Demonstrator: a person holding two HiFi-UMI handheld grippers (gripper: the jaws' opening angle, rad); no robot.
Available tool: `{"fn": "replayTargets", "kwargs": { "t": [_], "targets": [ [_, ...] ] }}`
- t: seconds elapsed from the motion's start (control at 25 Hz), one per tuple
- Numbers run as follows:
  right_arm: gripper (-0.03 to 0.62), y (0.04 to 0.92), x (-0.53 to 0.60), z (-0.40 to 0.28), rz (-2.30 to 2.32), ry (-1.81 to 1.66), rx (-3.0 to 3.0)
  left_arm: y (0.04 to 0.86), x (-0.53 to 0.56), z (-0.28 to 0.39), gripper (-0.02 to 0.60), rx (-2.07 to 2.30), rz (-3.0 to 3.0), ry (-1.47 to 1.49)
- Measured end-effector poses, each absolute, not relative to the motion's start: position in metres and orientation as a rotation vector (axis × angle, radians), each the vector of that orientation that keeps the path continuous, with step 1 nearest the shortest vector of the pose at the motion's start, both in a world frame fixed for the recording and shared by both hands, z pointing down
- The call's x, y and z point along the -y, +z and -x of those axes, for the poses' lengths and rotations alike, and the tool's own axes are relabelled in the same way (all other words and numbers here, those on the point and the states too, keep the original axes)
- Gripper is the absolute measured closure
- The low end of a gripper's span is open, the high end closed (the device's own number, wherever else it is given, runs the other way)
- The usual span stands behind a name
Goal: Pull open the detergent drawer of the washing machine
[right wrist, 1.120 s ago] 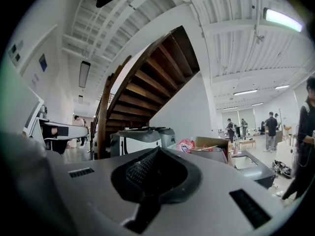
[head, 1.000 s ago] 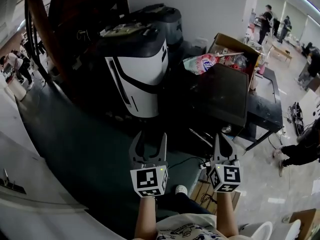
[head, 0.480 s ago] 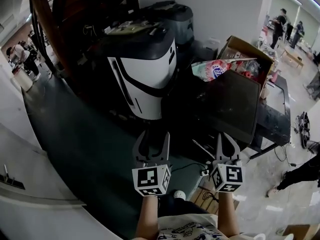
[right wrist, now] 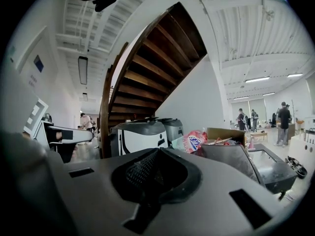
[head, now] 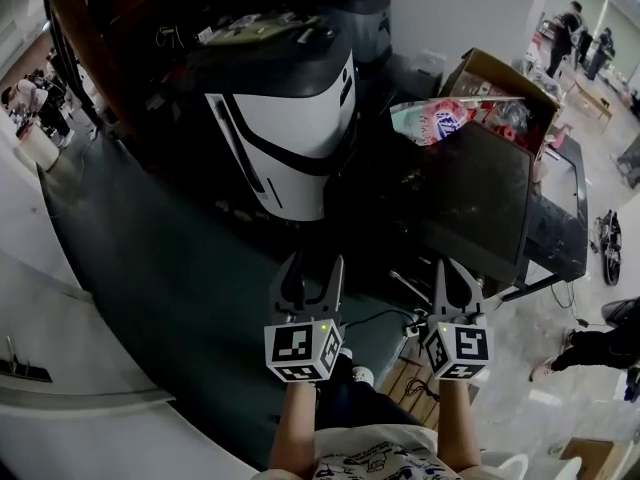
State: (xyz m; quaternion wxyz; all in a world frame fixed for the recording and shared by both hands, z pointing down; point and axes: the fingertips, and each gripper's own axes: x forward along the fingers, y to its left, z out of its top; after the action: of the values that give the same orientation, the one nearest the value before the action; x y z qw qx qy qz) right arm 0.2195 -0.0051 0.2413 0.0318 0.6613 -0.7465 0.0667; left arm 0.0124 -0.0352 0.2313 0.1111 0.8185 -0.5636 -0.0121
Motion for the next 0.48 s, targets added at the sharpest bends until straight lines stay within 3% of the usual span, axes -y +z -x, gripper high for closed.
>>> {"fn": "replayTargets", "kwargs": {
  "t": [0.48],
  "targets": [
    [0.58, 0.282, 0.061, -0.205, -2.077, 0.266, 2.199, 0.29, 0.114, -0.01, 0.318, 1.464, -2.361, -0.028]
  ]
}}
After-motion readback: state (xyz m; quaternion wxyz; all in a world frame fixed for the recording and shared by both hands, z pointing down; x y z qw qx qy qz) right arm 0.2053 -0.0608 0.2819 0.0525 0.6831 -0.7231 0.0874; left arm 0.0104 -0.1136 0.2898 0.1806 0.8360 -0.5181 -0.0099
